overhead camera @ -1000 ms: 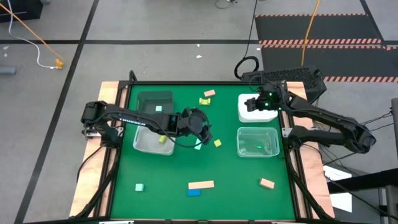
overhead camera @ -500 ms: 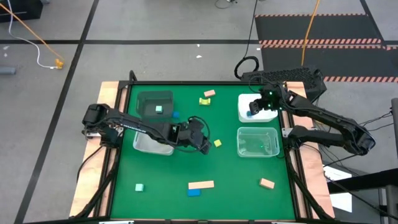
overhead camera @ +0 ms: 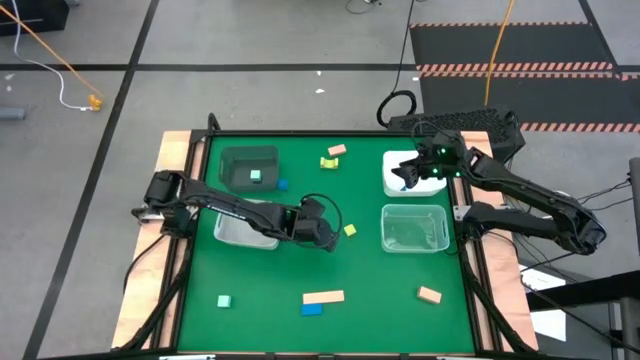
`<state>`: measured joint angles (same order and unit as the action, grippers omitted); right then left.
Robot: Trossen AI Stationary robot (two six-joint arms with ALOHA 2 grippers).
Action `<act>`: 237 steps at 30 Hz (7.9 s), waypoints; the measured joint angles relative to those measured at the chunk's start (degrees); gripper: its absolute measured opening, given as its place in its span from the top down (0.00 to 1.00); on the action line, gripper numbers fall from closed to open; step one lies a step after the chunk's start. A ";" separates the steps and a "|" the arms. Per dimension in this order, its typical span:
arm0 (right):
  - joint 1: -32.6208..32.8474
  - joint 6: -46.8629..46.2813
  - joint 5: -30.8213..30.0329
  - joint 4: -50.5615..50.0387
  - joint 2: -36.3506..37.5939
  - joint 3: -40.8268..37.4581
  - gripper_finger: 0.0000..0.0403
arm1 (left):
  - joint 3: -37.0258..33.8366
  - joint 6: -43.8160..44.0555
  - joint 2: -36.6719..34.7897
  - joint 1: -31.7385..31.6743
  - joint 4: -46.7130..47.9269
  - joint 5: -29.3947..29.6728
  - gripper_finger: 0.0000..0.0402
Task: Sort & place blocks by color
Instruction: Put the top light blue block into the black bin, then put the bottom right brown block into the transparent bin
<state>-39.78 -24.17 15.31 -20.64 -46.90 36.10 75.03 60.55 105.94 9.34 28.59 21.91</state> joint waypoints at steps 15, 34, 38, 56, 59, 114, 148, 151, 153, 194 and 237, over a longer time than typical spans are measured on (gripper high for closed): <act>8.87 -4.74 -0.10 2.88 2.42 -0.02 0.40 | 0.19 4.30 7.04 -1.46 1.31 0.86 0.56; 10.65 -8.05 -0.12 5.03 2.63 -0.02 0.40 | 0.28 3.00 11.55 -1.33 -1.66 -1.49 0.62; 10.65 -9.05 -0.11 5.92 2.63 -0.02 0.40 | 0.16 2.21 10.90 -1.17 -1.64 -2.20 0.80; 10.65 -9.99 -0.02 15.11 2.65 0.00 0.40 | 0.15 -10.13 -4.10 -1.02 -18.70 3.97 0.86; 10.65 -9.77 -0.02 18.26 2.66 0.01 0.40 | 0.15 -15.73 -7.48 -1.11 -21.26 6.96 0.86; 13.58 -2.10 -8.08 29.13 2.50 0.02 0.40 | -14.93 -47.94 -18.81 -47.88 15.89 -11.62 0.84; 23.47 -26.97 12.86 18.85 2.46 0.02 0.40 | -25.80 -31.15 -49.52 -43.50 -8.69 -18.00 0.54; 28.12 -30.86 16.46 15.17 2.46 0.02 0.40 | -25.80 -29.85 -52.34 -41.06 -14.04 -18.03 0.54; 31.44 -33.20 18.32 12.48 2.46 0.02 0.40 | -25.80 -28.78 -53.73 -39.41 -17.23 -18.00 0.54; 86.09 -46.70 -5.22 -13.83 -21.48 0.02 0.40 | -25.78 -18.00 -53.74 -13.56 -25.87 -0.63 0.54; 88.67 -37.52 -7.57 -6.40 -4.46 -0.04 0.72 | -25.78 -21.26 -53.71 -9.09 -32.29 3.62 0.54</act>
<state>48.89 -61.69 7.74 -27.04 -51.36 36.05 49.25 39.28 52.23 0.25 -3.70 25.52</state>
